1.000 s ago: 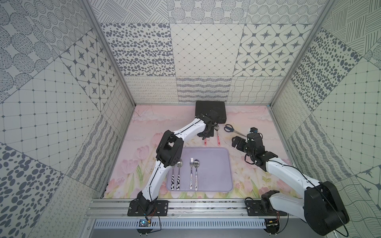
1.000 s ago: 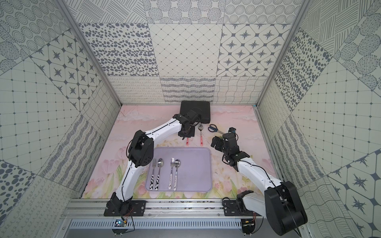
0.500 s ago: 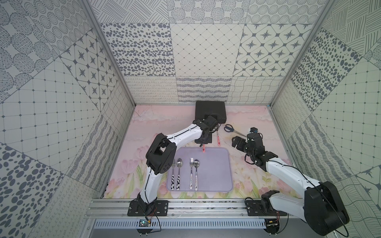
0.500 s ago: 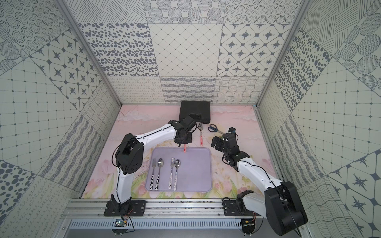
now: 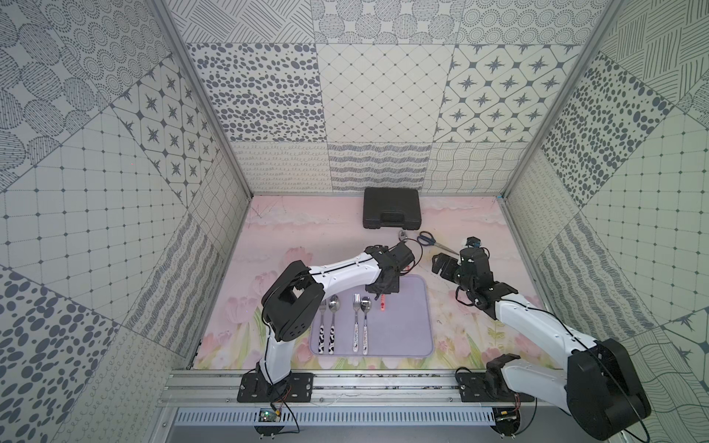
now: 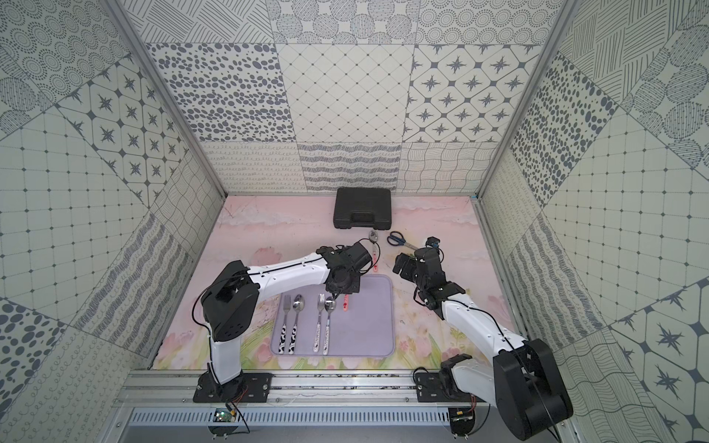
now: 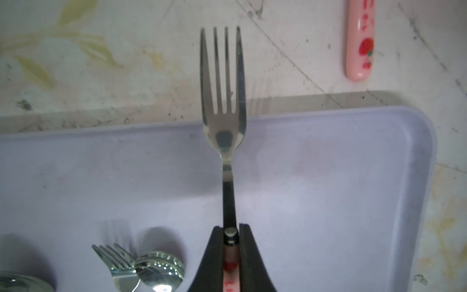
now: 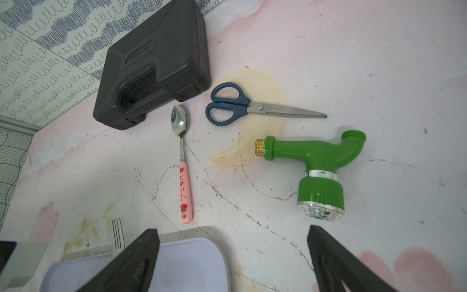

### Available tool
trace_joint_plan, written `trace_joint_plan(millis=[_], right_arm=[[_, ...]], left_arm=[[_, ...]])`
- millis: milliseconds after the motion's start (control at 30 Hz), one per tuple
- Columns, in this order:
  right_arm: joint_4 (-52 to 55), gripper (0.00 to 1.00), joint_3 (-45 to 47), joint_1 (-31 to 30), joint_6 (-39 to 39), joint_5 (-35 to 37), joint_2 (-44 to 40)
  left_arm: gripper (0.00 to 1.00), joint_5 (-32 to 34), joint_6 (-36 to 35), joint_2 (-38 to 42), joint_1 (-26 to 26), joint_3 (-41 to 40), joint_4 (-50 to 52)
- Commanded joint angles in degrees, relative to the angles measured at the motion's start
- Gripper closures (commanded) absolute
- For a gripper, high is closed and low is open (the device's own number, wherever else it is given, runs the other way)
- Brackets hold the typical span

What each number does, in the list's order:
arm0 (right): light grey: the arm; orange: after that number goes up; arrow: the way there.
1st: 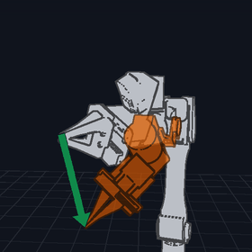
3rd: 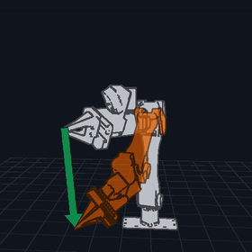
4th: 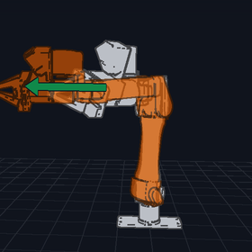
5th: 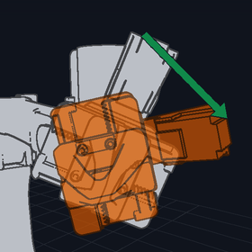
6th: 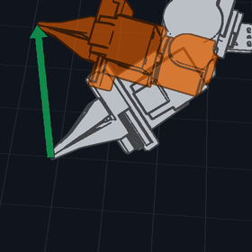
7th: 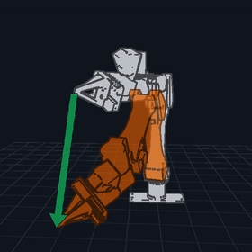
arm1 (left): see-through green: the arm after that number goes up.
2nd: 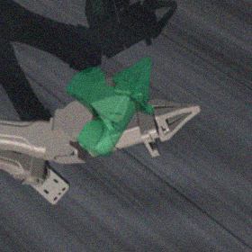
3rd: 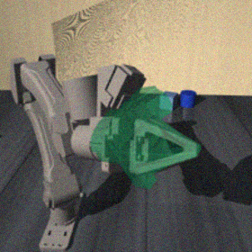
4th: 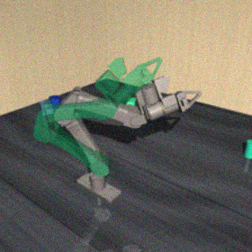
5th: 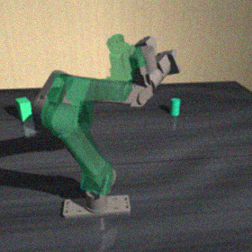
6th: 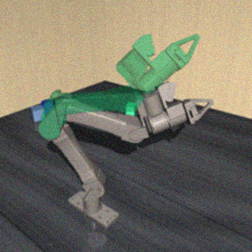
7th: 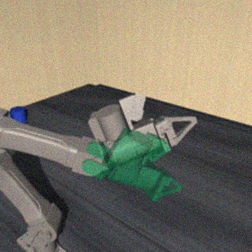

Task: Set the spoon and fork side by side
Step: Place the fork on the tray.

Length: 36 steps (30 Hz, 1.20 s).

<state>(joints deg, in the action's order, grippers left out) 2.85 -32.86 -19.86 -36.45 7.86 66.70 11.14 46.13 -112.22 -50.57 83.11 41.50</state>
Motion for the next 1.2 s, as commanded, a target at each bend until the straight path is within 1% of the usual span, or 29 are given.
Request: trace_joint_plan(millis=[0, 333, 600, 800, 900, 1167], right_arm=[[-1.3, 0.03, 0.6, -0.2, 0.7, 0.9, -0.9], [-1.5, 0.03, 0.8, -0.3, 0.5, 1.3, -0.9], [-1.5, 0.03, 0.9, -0.3, 0.6, 1.5, -0.8], [-1.6, 0.03, 1.0, -0.3, 0.7, 2.0, -1.3], [-1.5, 0.03, 1.0, -0.3, 0.6, 1.8, -1.6], [-1.6, 0.03, 1.0, -0.2, 0.4, 1.2, -1.9]], left_arm=[[1.00, 2.0, 6.6, 1.6, -4.1, -2.5, 0.1], [1.00, 3.7, 14.0, 2.1, -11.1, -5.2, 1.3], [1.00, 5.5, 19.0, 3.2, -14.9, -8.2, 2.1], [1.00, 5.5, 21.0, 3.1, -16.1, -10.0, 1.9], [1.00, 4.6, 21.0, 2.7, -16.7, -10.8, 0.1], [1.00, 4.2, 22.2, 1.5, -17.7, -10.7, 0.1]])
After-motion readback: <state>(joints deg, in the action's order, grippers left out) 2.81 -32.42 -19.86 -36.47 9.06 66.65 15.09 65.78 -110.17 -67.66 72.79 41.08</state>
